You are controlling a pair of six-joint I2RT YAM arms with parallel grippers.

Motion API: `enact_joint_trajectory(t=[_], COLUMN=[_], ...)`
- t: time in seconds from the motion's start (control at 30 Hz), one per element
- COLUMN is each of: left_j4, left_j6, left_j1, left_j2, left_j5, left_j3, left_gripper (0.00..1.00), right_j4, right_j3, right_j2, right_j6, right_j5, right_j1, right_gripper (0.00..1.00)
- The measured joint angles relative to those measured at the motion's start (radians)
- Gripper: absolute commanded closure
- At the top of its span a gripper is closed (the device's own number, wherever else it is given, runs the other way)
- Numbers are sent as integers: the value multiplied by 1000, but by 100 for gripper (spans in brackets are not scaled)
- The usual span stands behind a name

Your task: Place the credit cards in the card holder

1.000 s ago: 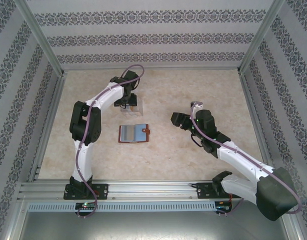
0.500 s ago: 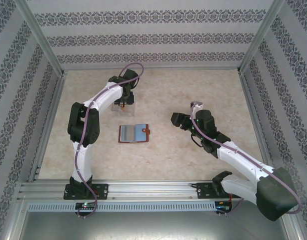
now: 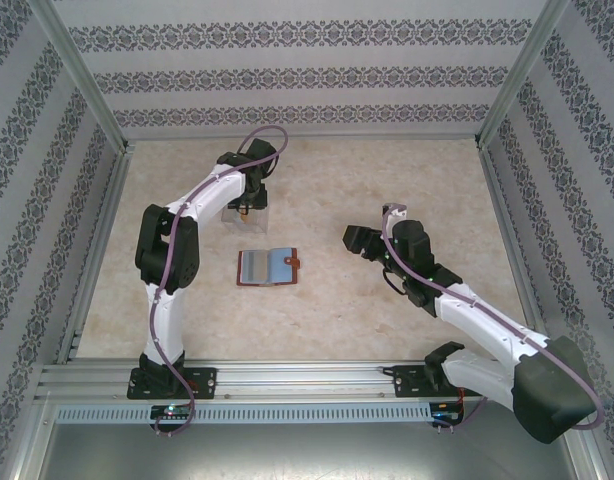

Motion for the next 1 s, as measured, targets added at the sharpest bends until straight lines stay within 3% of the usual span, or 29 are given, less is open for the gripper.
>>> enact_joint_trajectory(t=[0.07,0.13,0.23,0.4,1.0], left_j4=[-1,-4,-6,-8,-26], left_j6=[2,8,17,23,30], left_j1=[0,0,0,0,2], left_j2=[0,0,0,0,3], left_j5=[0,0,0,2,-43], left_j3=[-3,-5,-5,-5,-5], left_gripper=[63,62,49,36,43], right_j4=[-1,-2,-2,-3,-5], right_j3=[-3,-5,-5,-5,-5], right_j2=[-2,-2,-2,-2,-2], right_j6=[0,0,0,0,0], right_j5=[0,0,0,0,0], right_j1=[0,-5,-6,-6,-6], right_gripper=[29,29,29,29,29])
